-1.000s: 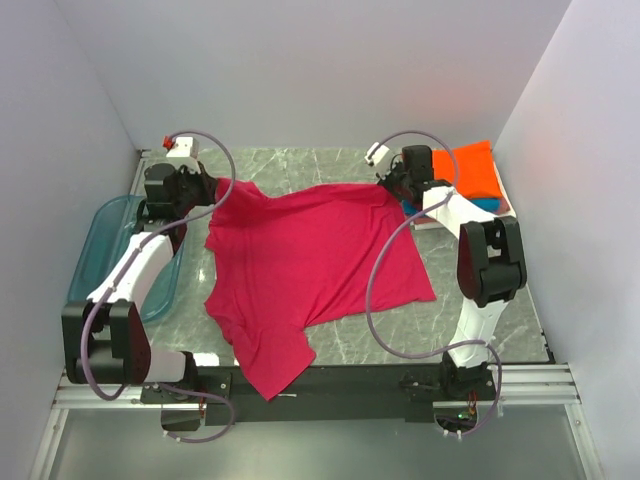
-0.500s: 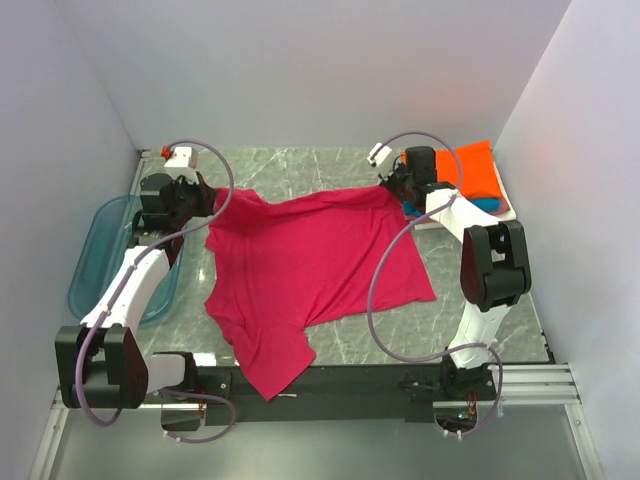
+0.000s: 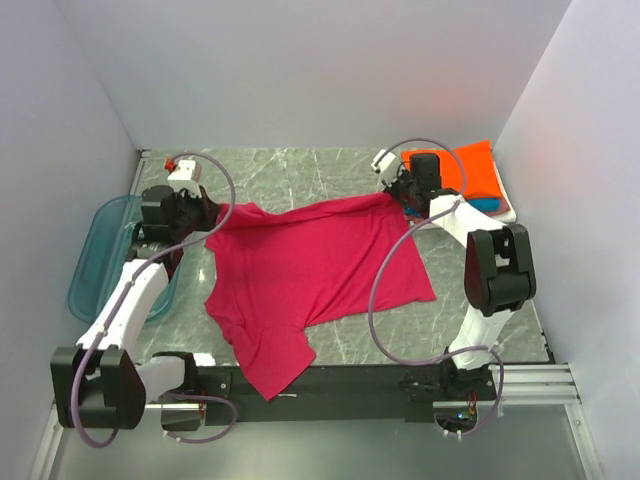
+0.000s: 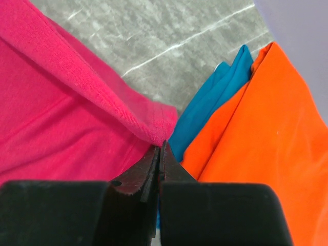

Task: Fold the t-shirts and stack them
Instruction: Fold the tshirt

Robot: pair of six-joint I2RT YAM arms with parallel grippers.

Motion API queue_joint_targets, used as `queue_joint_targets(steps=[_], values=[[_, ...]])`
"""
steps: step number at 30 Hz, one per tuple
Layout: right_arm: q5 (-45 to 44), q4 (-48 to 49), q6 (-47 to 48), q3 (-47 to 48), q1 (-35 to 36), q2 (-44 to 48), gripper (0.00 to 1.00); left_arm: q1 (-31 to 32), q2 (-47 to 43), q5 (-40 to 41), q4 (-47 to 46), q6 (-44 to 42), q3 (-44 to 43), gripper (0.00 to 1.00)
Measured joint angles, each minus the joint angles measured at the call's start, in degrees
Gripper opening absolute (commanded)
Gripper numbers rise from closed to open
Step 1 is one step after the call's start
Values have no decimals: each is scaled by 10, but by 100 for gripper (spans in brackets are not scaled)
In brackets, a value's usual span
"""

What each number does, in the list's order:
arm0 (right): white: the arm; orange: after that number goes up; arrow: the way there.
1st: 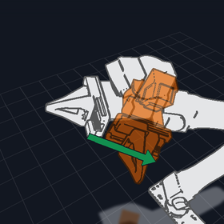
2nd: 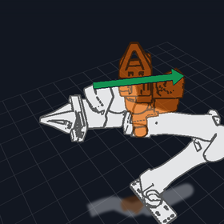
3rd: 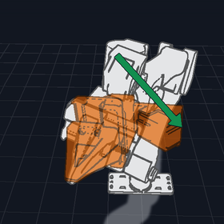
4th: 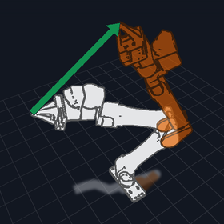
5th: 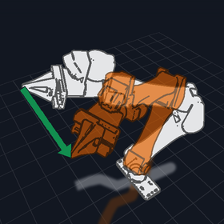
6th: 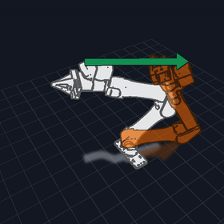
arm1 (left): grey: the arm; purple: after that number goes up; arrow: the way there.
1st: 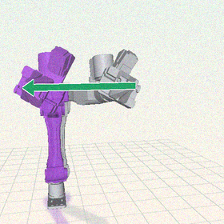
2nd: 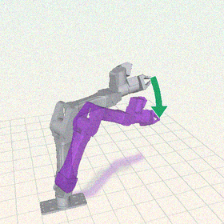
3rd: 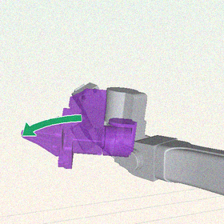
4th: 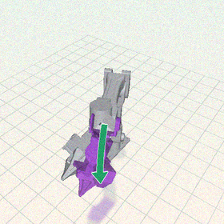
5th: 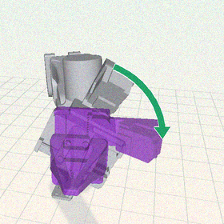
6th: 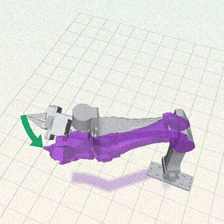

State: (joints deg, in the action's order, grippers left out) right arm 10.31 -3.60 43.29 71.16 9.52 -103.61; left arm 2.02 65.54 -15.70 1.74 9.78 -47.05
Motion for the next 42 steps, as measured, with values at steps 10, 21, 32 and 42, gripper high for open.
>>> queue_joint_targets(steps=[10, 21, 32, 42], values=[[3, 6, 8, -38, -1, 35, 0, 5, -71, 0, 57, 4, 36, 1], [10, 6, 9, -40, -4, 39, 0, 6, -96, 0, 103, 4, 61, 1], [14, -5, 43, -40, -4, 43, 0, 6, -103, 0, 119, 4, 66, 1], [5, -23, 98, -28, -4, 23, 0, 7, -139, -13, 115, 3, 75, 1]])
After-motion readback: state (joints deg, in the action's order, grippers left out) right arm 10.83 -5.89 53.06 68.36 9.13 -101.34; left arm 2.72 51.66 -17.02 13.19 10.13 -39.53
